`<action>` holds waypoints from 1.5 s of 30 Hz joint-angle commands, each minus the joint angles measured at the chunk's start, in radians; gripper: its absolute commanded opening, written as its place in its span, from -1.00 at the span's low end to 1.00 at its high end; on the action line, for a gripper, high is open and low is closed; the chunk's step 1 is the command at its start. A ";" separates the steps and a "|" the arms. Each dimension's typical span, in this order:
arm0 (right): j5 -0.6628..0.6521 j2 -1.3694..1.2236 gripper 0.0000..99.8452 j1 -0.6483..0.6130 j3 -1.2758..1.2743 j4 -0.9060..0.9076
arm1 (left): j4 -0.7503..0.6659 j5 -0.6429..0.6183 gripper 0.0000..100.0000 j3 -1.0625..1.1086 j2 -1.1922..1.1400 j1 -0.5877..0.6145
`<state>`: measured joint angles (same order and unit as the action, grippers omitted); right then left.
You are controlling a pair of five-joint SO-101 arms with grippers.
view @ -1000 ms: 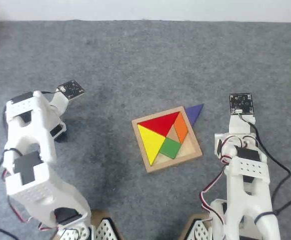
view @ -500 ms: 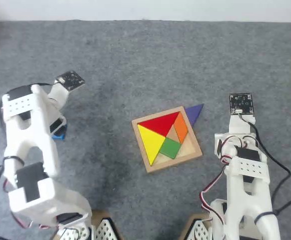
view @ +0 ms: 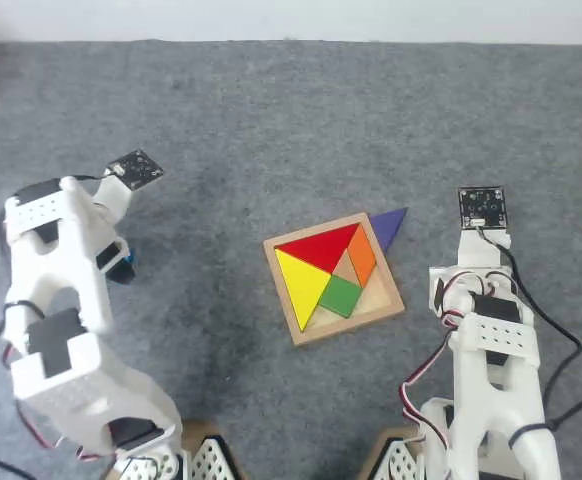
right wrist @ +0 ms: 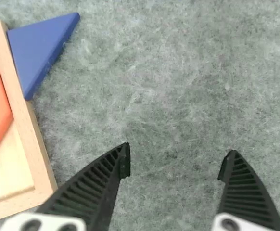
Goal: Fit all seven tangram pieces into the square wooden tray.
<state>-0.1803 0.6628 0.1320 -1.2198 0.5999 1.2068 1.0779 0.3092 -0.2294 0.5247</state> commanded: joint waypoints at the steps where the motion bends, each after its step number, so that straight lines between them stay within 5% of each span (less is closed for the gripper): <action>1: 0.002 0.039 -0.39 -0.010 0.006 -0.012 | -0.037 0.015 -0.60 -0.030 -0.018 0.006; 13: 0.002 0.039 -0.39 -0.010 0.006 -0.012 | -0.089 0.015 -0.62 -0.030 -0.110 0.003; 21: 0.002 0.039 -0.39 -0.010 0.008 -0.012 | 0.005 0.011 -0.91 -0.030 -0.118 0.005; 40: 0.002 0.039 -0.39 -0.010 0.008 -0.012 | 0.178 -0.103 -0.90 -0.220 -0.117 -0.031; 45: 0.002 0.039 -0.39 -0.010 0.008 -0.012 | 0.176 -0.097 -0.67 -0.220 -0.117 0.002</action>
<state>-0.1803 0.6674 0.1320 -1.2198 0.5999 1.3725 0.9889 0.1297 -0.3583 0.4987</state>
